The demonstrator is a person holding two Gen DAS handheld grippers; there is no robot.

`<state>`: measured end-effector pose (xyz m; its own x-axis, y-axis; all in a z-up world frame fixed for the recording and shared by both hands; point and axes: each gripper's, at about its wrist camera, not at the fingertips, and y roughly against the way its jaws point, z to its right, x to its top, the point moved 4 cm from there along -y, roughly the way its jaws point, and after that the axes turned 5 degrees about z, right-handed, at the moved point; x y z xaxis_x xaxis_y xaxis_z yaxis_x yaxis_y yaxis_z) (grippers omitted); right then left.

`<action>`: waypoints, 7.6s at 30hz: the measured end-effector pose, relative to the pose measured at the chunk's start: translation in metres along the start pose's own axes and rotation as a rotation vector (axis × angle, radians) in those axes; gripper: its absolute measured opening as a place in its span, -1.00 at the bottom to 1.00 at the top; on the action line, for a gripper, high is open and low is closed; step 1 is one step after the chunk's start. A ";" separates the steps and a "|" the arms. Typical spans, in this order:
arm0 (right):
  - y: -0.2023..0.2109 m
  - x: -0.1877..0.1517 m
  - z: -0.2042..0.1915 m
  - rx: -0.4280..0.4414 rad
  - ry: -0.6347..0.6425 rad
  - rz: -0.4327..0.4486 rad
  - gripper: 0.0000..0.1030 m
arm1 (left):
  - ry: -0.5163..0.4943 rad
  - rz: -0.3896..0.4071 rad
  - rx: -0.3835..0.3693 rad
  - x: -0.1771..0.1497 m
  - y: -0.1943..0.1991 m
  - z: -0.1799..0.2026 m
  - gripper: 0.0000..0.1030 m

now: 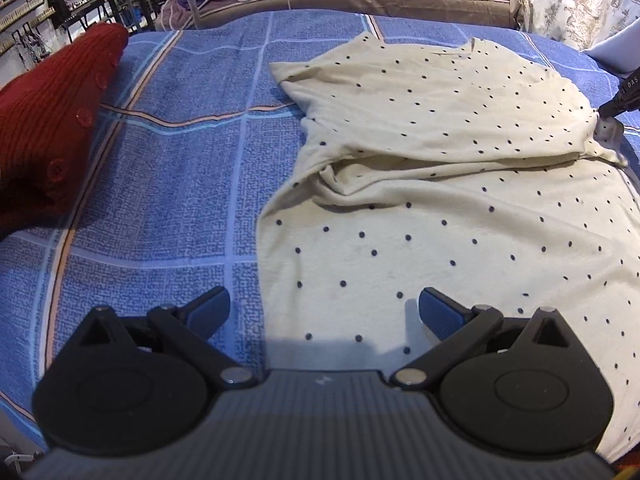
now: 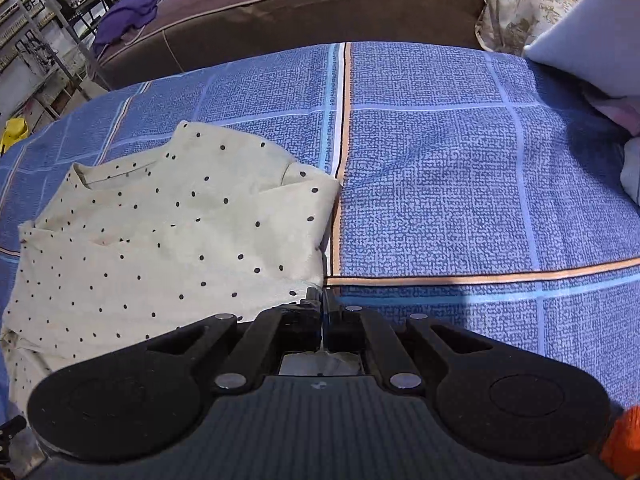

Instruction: Fold small clothes

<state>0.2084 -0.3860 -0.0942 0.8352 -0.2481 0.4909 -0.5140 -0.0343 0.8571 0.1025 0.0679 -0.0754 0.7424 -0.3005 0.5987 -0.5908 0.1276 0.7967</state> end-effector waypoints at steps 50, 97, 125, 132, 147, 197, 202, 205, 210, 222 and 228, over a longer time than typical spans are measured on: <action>0.075 -0.197 -0.083 0.168 -0.064 0.132 1.00 | 0.280 0.191 -0.011 0.118 -0.041 -0.094 0.78; 0.140 -0.240 -0.077 0.157 0.145 0.285 1.00 | 0.070 -0.009 -0.184 -0.056 0.044 -0.049 0.96; 0.164 -0.323 -0.013 0.061 -0.111 0.152 0.87 | 0.127 0.001 -0.196 -0.134 0.075 -0.020 0.02; 0.160 -0.325 -0.014 0.109 -0.119 0.119 -0.01 | 0.113 -0.018 -0.208 -0.136 0.077 -0.011 -0.52; 0.175 -0.273 -0.028 0.229 -0.072 0.141 -0.75 | 0.242 0.074 -0.318 -0.089 0.087 -0.021 -0.87; 0.025 0.062 0.002 0.213 -0.078 0.279 -0.18 | 0.072 0.198 -0.048 0.190 -0.105 -0.054 0.30; 0.012 0.026 -0.046 0.269 0.105 0.140 -0.32 | -0.178 0.149 -0.077 0.161 -0.100 0.021 0.30; 0.000 0.013 -0.064 0.236 0.178 0.136 -0.33 | -0.212 0.132 -0.029 0.153 -0.115 0.042 0.30; -0.019 0.002 -0.083 0.180 0.279 0.140 -0.07 | -0.230 0.145 0.025 0.148 -0.132 0.061 0.48; -0.054 0.042 -0.105 0.064 0.430 0.297 0.93 | -0.124 0.172 0.123 0.213 -0.182 0.029 1.00; -0.066 0.082 -0.090 0.014 0.334 0.344 0.97 | -0.056 0.187 0.226 0.239 -0.193 -0.002 1.00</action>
<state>0.3283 -0.3170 -0.0962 0.6319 0.0771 0.7712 -0.7724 -0.0186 0.6348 0.3945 -0.0262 -0.0856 0.5993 -0.3443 0.7227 -0.7756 -0.0263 0.6306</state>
